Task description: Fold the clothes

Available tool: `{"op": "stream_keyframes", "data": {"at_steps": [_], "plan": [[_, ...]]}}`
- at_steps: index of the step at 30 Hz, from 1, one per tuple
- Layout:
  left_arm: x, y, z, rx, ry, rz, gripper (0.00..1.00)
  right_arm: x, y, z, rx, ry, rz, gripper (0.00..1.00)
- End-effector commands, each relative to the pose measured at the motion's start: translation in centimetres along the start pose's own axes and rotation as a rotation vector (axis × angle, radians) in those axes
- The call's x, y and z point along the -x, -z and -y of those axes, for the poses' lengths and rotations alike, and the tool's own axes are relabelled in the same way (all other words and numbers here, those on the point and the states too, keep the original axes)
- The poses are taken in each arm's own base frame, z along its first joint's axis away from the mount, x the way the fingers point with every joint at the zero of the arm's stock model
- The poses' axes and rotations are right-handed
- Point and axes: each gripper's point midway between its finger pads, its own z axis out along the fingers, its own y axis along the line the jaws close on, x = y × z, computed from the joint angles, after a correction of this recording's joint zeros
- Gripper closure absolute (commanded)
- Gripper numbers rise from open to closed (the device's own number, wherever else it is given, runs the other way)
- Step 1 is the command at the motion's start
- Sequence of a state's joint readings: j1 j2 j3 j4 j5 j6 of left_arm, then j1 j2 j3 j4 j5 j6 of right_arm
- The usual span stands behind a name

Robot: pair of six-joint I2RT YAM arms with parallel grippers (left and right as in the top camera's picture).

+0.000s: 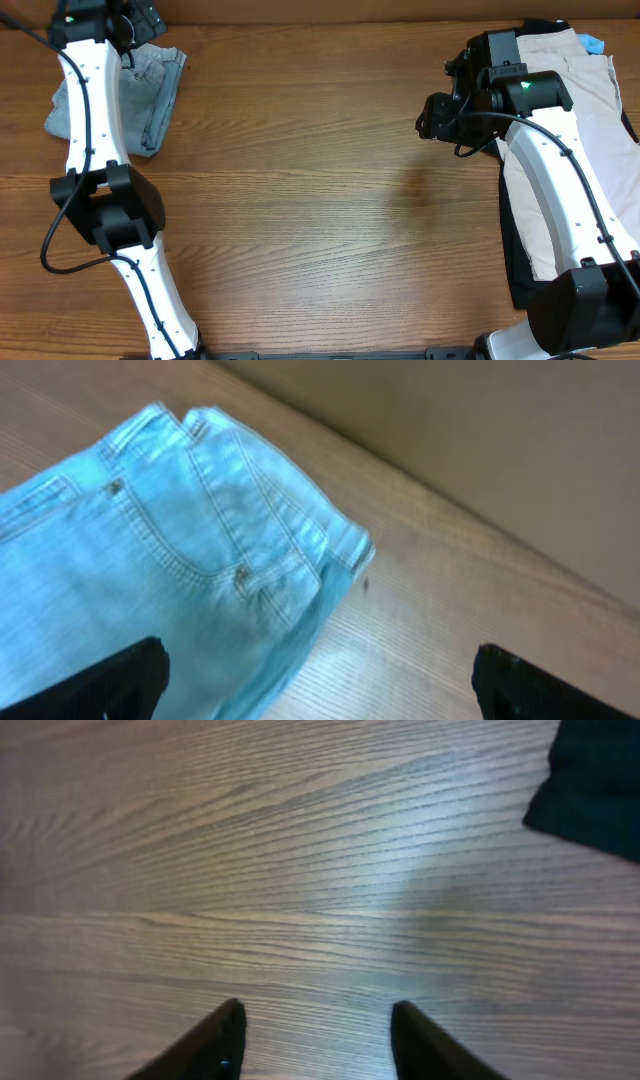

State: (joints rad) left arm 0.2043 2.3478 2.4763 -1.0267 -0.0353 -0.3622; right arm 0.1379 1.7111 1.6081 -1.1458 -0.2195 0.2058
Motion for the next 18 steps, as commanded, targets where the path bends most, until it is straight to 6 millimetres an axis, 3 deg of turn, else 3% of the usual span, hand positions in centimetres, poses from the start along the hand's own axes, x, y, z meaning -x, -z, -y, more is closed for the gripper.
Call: {"op": "stream_keyframes", "data": {"at_steps": [1, 7, 12, 16, 18], "plan": [[3.4, 8.8, 1.0, -0.053, -0.02, 0.117, 0.0, 1.0, 1.4, -0.3, 0.002, 0.011, 0.05, 0.47], [2.6, 18.9, 1.2, -0.078, -0.03, 0.155, 0.0, 2.0, 6.7, -1.9, 0.038, 0.043, 0.178, 0.43], [1.2, 26.9, 1.6, -0.121, -0.057, 0.216, 0.0, 0.9, 11.8, -2.9, 0.065, 0.067, 0.276, 0.37], [-1.0, 31.4, 1.9, -0.15, -0.09, 0.227, 0.0, -0.6, 15.5, -3.3, 0.078, 0.084, 0.351, 0.31], [-1.8, 32.7, 1.6, -0.151, -0.093, 0.223, 0.0, -1.5, 17.5, -3.3, 0.078, 0.092, 0.398, 0.25]]}}
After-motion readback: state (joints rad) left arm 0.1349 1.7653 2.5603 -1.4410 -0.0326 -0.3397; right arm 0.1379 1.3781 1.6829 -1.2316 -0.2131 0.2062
